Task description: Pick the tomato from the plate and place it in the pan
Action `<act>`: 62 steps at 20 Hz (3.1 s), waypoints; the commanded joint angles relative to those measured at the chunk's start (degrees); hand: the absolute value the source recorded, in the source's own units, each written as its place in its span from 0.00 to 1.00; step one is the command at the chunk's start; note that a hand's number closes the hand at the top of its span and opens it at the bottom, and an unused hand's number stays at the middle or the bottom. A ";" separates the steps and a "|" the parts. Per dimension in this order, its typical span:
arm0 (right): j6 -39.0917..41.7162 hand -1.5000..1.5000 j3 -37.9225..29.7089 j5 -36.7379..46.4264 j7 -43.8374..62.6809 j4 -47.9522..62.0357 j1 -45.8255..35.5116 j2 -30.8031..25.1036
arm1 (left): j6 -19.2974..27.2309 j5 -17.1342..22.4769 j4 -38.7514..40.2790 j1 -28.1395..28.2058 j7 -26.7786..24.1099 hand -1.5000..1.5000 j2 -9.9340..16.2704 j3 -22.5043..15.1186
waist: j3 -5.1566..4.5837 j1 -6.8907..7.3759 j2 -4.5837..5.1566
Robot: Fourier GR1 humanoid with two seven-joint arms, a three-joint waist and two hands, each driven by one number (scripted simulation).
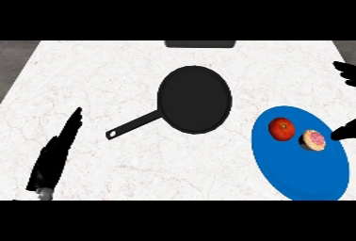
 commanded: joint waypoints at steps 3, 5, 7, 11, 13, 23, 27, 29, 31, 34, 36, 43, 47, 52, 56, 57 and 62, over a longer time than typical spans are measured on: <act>4.98 0.00 4.32 1.88 12.51 1.51 -9.92 5.79 | -0.10 -1.53 -1.30 2.21 -0.31 0.50 -0.75 0.77 | -0.02 0.49 -0.01; 6.93 0.00 3.60 2.29 14.32 3.32 -11.45 7.36 | -1.42 -1.76 -2.32 4.14 -0.62 0.50 -0.64 0.85 | 0.00 0.14 -0.04; 10.34 0.00 4.50 1.65 17.55 5.49 -14.67 8.21 | -1.54 -1.91 0.98 2.27 -2.53 0.50 -2.50 0.98 | -0.03 0.10 0.05; 14.22 0.00 5.43 4.32 18.69 5.87 -14.59 10.03 | -2.25 -2.68 2.20 -0.80 -0.05 0.50 -2.82 2.76 | 0.00 -0.58 -0.04; 15.58 0.00 7.48 7.45 18.89 8.96 -17.00 11.80 | -2.04 -2.53 -1.62 2.53 -0.04 0.50 -2.56 2.66 | 0.01 0.08 -0.01; 22.27 0.00 8.78 8.81 27.38 10.69 -19.39 17.04 | -2.60 -5.59 -4.07 1.69 3.56 0.50 -4.46 2.64 | 0.02 -0.56 -0.13; 20.70 0.00 9.47 9.75 30.00 9.53 -18.29 20.57 | -6.40 -2.97 -4.18 3.37 1.98 0.50 -1.93 6.75 | 0.00 -0.47 -0.17; 21.57 0.00 9.61 11.15 29.75 8.25 -15.97 18.52 | -4.22 -5.43 -3.11 2.17 3.46 0.50 -4.25 5.48 | 0.01 -0.87 -0.20; 22.19 0.00 10.79 12.41 29.86 12.30 -17.60 19.51 | -3.32 -6.97 -2.51 -0.20 4.07 0.50 -6.20 3.73 | 0.01 -0.71 -0.07; 20.56 0.00 11.42 13.19 31.85 11.78 -17.55 23.38 | -6.37 -5.56 -2.80 2.30 1.59 0.50 -3.39 6.80 | 0.00 -0.56 -0.15; 21.08 0.00 11.56 16.59 27.52 14.77 -16.80 22.00 | -5.64 -6.46 -1.19 2.78 0.09 0.50 -6.03 5.70 | 0.01 -0.53 -0.06; 23.35 0.00 10.08 18.37 28.53 15.13 -15.52 22.87 | -7.00 -7.27 -4.57 5.08 2.13 0.50 -5.98 7.04 | 0.02 -0.33 -0.13; 25.19 0.00 7.19 18.10 31.11 10.85 -13.17 22.55 | -7.00 -8.87 -1.41 2.87 0.03 0.50 -8.21 7.99 | 0.00 -0.90 -0.21; 22.41 0.00 8.46 25.01 25.44 17.11 -13.27 27.17 | -7.31 -10.43 -4.10 2.17 4.82 0.50 -9.95 7.14 | 0.04 -0.47 -0.07; 23.86 0.00 6.03 25.99 25.23 12.00 -8.82 24.83 | -7.69 -12.11 0.23 4.59 -1.34 0.50 -10.66 8.53 | 0.01 -1.02 -0.20; 22.25 0.00 6.51 28.36 25.48 17.21 -11.60 29.00 | -10.38 -9.50 -0.49 1.27 1.98 0.50 -8.83 11.53 | 0.02 -0.69 -0.09; 21.52 0.00 3.86 33.18 18.70 18.96 -8.96 29.15 | -11.71 -10.71 -6.23 5.96 3.29 0.50 -9.93 11.43 | 0.04 -0.51 -0.12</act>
